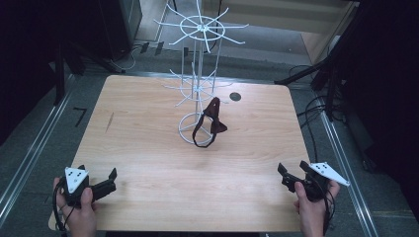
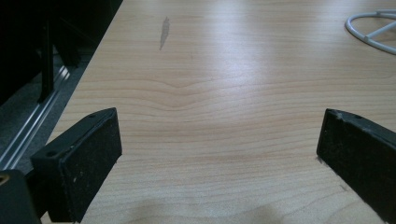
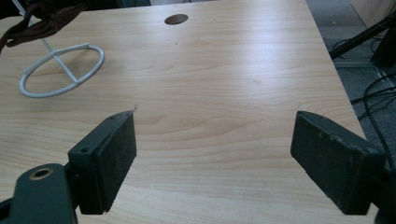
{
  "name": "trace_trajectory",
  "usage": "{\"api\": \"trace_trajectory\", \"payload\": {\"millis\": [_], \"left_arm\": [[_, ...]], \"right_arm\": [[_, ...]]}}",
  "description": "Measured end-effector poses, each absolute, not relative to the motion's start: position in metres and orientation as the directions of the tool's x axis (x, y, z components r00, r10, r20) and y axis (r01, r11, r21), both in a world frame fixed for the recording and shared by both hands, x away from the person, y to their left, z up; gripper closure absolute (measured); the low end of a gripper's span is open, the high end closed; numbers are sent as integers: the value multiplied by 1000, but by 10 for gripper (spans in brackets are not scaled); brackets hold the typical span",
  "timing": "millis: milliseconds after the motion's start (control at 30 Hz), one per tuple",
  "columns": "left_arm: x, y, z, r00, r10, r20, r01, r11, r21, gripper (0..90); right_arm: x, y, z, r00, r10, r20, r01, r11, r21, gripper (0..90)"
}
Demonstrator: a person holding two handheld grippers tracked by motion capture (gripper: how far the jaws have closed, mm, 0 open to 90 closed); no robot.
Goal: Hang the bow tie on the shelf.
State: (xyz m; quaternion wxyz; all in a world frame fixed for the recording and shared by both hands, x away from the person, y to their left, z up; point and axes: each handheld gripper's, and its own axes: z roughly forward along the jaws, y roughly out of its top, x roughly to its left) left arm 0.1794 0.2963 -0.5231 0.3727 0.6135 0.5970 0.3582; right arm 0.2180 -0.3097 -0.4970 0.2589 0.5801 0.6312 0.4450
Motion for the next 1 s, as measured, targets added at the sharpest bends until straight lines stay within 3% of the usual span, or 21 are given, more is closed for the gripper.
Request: {"api": "trace_trajectory", "payload": {"millis": [1000], "left_arm": [[179, 295, -523, 33, 999, 7, 462, -22, 886, 4]], "right_arm": [[191, -364, -542, -69, 977, 201, 524, -136, 841, 150]]}}
